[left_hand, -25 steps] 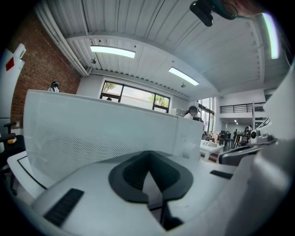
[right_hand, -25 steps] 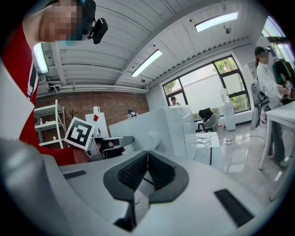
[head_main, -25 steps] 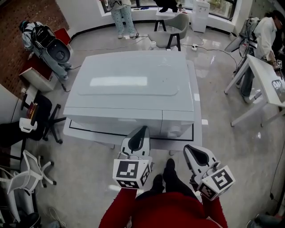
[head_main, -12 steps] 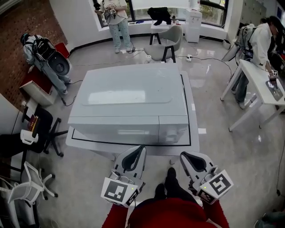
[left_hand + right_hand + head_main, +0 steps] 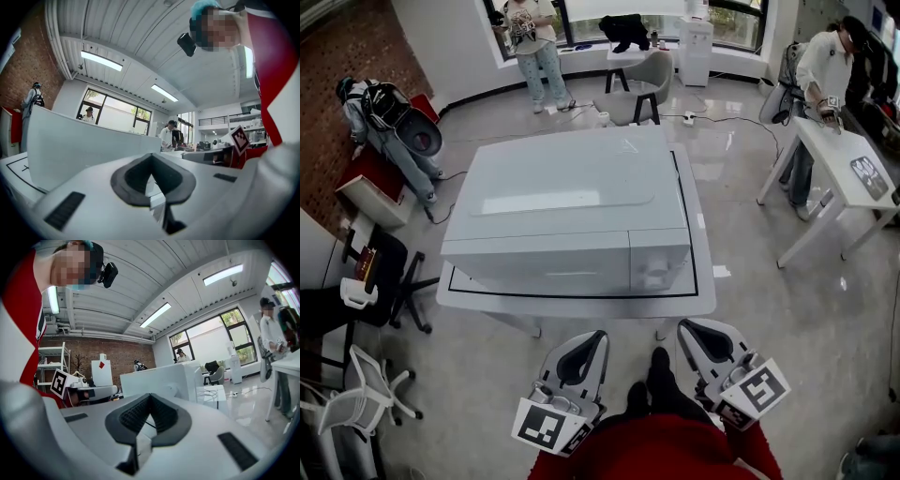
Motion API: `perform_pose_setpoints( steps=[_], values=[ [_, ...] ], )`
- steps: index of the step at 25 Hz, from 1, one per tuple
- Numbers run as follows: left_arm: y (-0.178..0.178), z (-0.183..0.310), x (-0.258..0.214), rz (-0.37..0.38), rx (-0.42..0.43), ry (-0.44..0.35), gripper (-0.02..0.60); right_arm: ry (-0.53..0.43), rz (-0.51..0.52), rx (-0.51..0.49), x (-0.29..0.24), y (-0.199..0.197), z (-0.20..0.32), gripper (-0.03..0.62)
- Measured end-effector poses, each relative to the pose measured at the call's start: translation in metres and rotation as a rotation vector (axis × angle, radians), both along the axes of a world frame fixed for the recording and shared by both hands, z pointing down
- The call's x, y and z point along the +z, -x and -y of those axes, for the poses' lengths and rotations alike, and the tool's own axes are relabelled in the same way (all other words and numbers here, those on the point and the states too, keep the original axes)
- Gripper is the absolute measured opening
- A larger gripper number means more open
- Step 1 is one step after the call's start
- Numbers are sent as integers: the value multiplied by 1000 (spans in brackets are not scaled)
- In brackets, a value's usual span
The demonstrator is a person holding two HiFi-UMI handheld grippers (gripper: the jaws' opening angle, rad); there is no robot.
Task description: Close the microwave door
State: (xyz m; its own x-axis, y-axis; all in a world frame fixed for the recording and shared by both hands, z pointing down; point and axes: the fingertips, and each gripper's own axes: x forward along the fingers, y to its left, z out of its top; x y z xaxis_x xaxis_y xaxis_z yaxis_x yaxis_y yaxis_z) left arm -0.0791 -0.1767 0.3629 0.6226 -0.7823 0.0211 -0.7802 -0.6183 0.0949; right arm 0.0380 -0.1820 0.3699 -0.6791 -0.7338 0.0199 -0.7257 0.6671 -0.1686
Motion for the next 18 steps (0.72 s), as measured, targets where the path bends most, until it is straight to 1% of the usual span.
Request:
perform_pose_setpoints(
  steps=[5,8,12,18],
  values=[
    [5,-11,-4,-14,-2,0,11,12,7,37,4,-9,-9,14],
    [7,-15,-3,-2,4,-13,10,16,9,55,5,-13,-14,14],
    [6,-19,-1,-9,7,-10,9,20,-14,61,8,-15,-18,12],
    [4,-22,4,-5,12,-2,11,35,5,66,10,-16,-20,12]
  ],
)
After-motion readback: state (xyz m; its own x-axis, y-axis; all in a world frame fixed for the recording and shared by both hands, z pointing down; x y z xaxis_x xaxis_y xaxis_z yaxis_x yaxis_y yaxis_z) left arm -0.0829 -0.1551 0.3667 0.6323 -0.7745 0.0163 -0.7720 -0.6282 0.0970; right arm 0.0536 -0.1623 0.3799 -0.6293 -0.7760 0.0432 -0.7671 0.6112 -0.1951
